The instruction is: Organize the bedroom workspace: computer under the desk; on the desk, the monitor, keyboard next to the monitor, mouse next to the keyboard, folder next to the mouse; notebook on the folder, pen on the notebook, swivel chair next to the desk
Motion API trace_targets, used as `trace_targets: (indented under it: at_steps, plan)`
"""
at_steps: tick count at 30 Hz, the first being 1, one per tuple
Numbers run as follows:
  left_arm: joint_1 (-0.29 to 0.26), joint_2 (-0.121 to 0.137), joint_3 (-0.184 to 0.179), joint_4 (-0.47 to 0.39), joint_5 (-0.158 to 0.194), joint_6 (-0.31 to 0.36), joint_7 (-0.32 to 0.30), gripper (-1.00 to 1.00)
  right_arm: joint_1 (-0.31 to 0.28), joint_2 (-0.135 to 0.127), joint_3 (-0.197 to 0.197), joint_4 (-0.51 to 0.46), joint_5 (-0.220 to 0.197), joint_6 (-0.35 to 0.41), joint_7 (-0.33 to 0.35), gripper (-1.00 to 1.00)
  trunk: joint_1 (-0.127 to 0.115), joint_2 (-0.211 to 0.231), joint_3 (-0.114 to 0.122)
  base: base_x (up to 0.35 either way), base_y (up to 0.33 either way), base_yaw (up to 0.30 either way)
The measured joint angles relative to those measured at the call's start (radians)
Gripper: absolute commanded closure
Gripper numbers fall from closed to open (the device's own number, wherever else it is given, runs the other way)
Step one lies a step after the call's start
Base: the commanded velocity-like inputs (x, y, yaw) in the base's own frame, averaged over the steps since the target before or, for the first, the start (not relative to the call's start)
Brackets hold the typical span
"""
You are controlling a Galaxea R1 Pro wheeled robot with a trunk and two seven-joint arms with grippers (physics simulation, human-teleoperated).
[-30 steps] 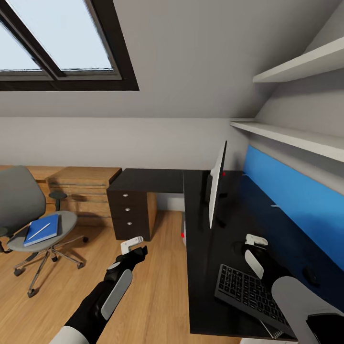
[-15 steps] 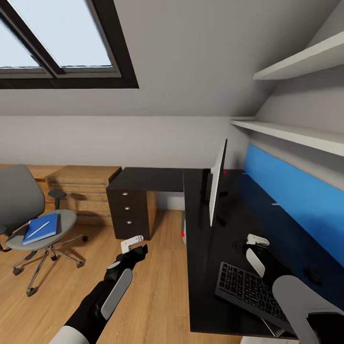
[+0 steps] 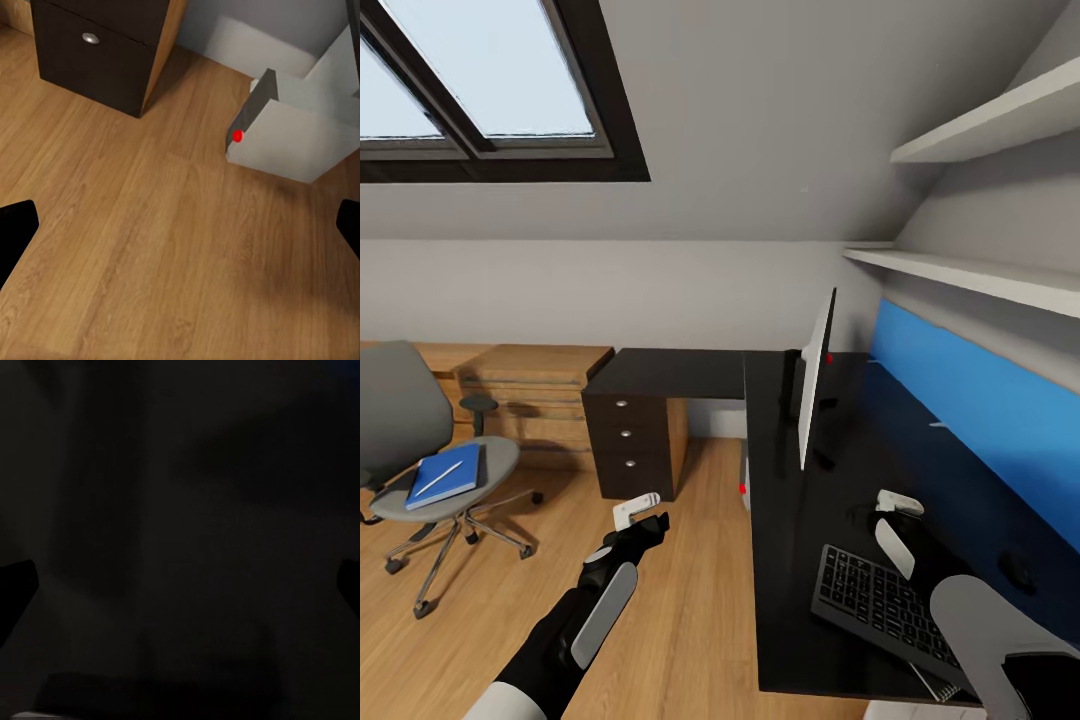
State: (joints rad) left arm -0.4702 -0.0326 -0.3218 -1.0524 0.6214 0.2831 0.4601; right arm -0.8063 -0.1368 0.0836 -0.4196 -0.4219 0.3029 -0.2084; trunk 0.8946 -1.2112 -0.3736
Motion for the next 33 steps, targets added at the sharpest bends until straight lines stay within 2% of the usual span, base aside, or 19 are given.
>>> trace_targets:
  at_steps: [28,33]
  plan:
    - [0.0,0.0,0.0,0.0,-0.002,-0.002,0.001,-1.0,0.0,0.001,0.0,0.0,-0.001,0.018,0.0,-1.0,0.103,-0.189,-0.085,0.0,0.0,0.0]
    - [0.0,0.0,0.0,0.0,-0.002,-0.002,0.0,-1.0,0.0,0.001,0.0,-0.001,-0.001,0.027,0.0,-1.0,0.104,-0.189,-0.085,0.0,0.0,0.0]
